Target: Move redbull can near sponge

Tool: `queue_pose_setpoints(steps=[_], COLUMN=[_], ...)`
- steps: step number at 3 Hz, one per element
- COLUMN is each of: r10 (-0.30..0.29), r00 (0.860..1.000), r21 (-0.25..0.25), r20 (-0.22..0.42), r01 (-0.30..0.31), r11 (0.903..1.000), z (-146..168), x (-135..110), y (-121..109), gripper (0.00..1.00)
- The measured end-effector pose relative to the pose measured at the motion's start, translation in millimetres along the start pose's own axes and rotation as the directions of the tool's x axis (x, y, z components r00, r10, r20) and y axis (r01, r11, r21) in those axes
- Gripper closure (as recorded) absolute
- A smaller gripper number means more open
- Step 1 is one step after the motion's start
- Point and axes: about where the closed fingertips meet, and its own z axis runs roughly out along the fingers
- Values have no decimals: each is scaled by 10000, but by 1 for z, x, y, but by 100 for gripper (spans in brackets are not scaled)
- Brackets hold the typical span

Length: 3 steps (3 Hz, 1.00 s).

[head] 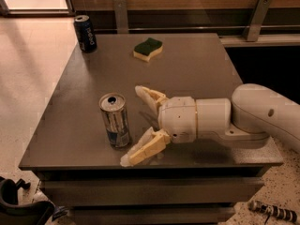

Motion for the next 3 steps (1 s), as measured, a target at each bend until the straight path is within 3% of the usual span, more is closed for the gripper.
queue_pose_setpoints(steps=[2, 3], r10=[285, 279], r00=[9978, 9978], r21=[-511, -571], r20=[592, 601], r01=[-255, -244], r11=[9984, 9981], z=[28, 30], x=[2, 1], y=[10, 11], gripper=[0, 14])
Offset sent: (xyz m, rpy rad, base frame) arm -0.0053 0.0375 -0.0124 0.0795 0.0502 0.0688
